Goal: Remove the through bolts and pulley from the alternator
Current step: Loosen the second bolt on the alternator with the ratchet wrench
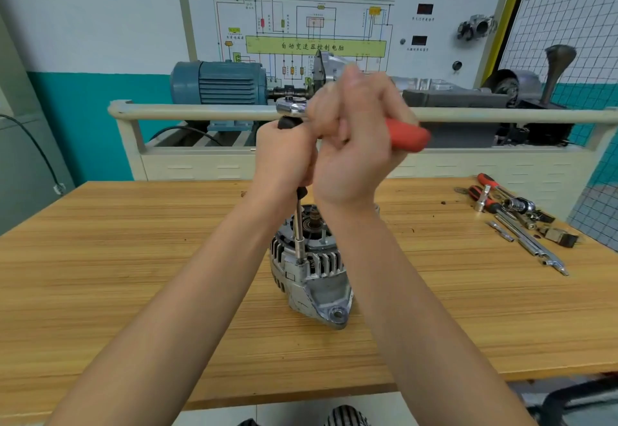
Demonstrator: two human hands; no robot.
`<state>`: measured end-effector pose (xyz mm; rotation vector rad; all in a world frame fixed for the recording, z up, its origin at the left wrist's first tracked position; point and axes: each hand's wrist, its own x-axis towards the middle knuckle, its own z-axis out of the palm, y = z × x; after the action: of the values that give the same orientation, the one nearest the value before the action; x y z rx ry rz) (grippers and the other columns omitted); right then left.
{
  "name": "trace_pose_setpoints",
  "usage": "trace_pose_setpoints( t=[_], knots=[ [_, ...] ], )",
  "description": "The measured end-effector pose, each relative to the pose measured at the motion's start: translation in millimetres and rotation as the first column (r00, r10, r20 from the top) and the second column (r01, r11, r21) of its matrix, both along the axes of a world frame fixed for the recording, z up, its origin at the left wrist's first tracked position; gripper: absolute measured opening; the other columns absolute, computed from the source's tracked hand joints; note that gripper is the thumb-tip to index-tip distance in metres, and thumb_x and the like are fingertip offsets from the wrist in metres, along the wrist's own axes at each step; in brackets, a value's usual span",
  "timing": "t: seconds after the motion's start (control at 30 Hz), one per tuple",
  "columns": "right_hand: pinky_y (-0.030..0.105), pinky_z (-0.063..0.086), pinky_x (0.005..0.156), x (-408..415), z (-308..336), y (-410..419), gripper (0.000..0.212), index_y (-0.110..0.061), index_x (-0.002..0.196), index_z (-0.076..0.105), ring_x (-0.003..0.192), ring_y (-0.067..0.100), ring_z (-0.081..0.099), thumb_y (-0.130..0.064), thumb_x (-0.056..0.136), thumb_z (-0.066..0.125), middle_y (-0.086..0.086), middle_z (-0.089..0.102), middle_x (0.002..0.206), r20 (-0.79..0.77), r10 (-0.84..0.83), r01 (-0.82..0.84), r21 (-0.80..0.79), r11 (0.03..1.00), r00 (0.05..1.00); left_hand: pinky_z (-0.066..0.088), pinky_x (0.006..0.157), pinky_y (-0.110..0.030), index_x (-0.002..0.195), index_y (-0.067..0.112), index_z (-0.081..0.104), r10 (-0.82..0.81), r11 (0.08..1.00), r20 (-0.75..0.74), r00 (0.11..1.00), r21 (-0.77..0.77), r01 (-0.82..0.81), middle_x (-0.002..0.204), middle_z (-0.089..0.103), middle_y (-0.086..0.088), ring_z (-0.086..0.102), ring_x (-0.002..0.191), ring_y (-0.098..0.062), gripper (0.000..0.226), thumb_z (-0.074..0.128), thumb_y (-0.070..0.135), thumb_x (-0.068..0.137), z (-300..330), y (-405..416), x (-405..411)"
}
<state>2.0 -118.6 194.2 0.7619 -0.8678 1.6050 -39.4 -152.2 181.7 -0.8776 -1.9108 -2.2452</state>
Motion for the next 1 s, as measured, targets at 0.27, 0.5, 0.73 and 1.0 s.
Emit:
trace_pose_setpoints(
  t=[0.27,0.5,0.73,1.0],
  knots=[
    [0.025,0.021,0.045,3.4,6.4,8.3,0.044,-0.019,0.042,0.037,0.036,0.008,0.024,0.001,0.082,0.044,-0.004,0.030,0.037,0.055,0.202,-0.202,0.000,0.979,0.978,0.022,0.039,-0.017,0.056,0.017,0.034,-0.075,0.993,0.105,0.992,0.102,0.064,0.039,0.030,0.008,0.024,0.036,-0.009,0.040,0.053,-0.002,0.086,-3.8,-7.8,-2.3],
    [0.023,0.019,0.038,-3.9,16.4,45.6,0.048,-0.015,0.034,0.033,0.038,0.012,0.006,-0.015,0.082,0.041,-0.003,0.023,0.030,0.116,0.783,-0.721,-0.326,0.611,0.611,0.014,0.036,-0.017,0.044,0.018,0.040,-0.527,0.850,0.109,0.843,0.058,0.524,0.035,0.027,0.006,0.021,0.029,-0.007,0.039,0.054,0.007,0.079,-2.8,-22.8,-10.2],
    [0.025,0.020,0.043,3.8,5.9,26.3,0.055,-0.018,0.038,0.035,0.034,0.010,0.015,-0.006,0.091,0.036,-0.005,0.026,0.034,0.073,0.494,-0.478,-0.166,0.862,0.866,0.014,0.037,-0.013,0.046,0.018,0.033,-0.210,0.978,0.150,0.966,0.053,0.204,0.038,0.023,0.005,0.015,0.031,-0.008,0.045,0.049,-0.003,0.082,-1.6,-8.1,-2.8],
    [0.023,0.026,0.048,7.6,-5.0,-10.5,0.029,-0.027,0.060,0.042,0.042,0.011,0.028,-0.008,0.079,0.051,-0.009,0.038,0.053,-0.068,-0.191,0.195,0.065,0.979,0.979,0.030,0.041,-0.008,0.065,0.019,0.037,0.177,0.979,-0.135,0.975,-0.081,-0.188,0.041,0.045,0.016,0.044,0.045,0.002,0.036,0.045,0.008,0.098,-6.7,4.3,0.9]
  ],
)
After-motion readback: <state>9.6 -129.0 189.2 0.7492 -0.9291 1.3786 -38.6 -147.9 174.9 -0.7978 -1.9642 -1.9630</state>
